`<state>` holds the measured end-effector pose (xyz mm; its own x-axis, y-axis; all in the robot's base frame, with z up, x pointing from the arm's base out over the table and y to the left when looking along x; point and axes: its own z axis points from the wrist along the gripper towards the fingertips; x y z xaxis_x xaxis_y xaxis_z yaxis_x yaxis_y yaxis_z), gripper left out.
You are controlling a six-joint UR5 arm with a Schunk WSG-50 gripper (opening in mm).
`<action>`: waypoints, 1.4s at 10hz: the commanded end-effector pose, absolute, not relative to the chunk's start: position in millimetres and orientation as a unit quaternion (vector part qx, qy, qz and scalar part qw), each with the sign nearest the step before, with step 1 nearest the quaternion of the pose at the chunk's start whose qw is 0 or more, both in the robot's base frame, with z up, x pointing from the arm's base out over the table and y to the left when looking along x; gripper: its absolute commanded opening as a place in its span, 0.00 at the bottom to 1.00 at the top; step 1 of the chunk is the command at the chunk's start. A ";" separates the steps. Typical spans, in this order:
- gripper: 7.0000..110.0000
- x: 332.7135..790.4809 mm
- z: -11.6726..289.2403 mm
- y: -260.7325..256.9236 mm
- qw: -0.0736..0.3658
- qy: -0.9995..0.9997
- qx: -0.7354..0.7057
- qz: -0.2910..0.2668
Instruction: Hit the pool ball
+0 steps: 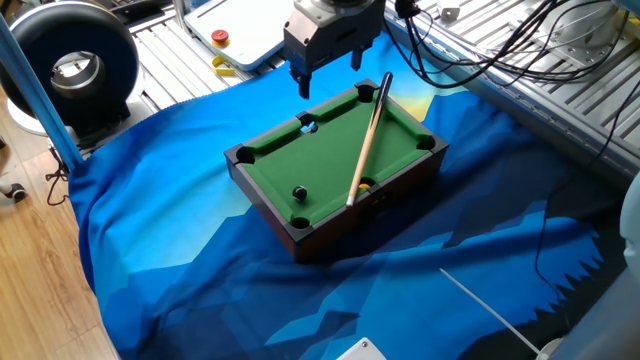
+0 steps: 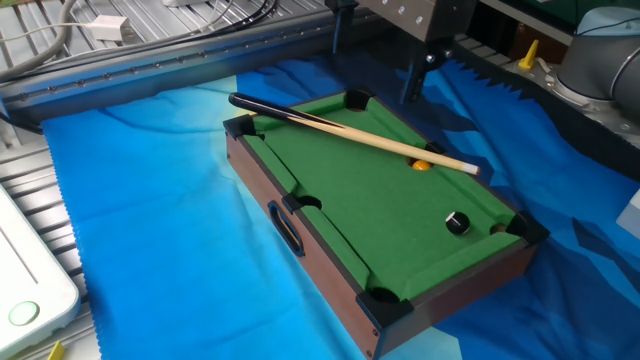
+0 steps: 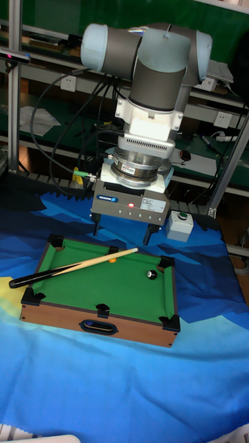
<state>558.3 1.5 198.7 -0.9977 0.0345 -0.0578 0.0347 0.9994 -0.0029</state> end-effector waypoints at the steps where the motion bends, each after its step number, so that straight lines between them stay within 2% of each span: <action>1: 0.00 562.2 199.7 3.7 0.037 0.999 0.024 0.003; 11: 0.00 561.6 197.9 7.3 0.034 0.998 0.053 0.012; 14: 0.00 557.0 194.5 20.7 0.020 0.993 0.110 0.040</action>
<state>559.1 10.8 195.3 -0.9886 0.1406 -0.0531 0.1386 0.9896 0.0390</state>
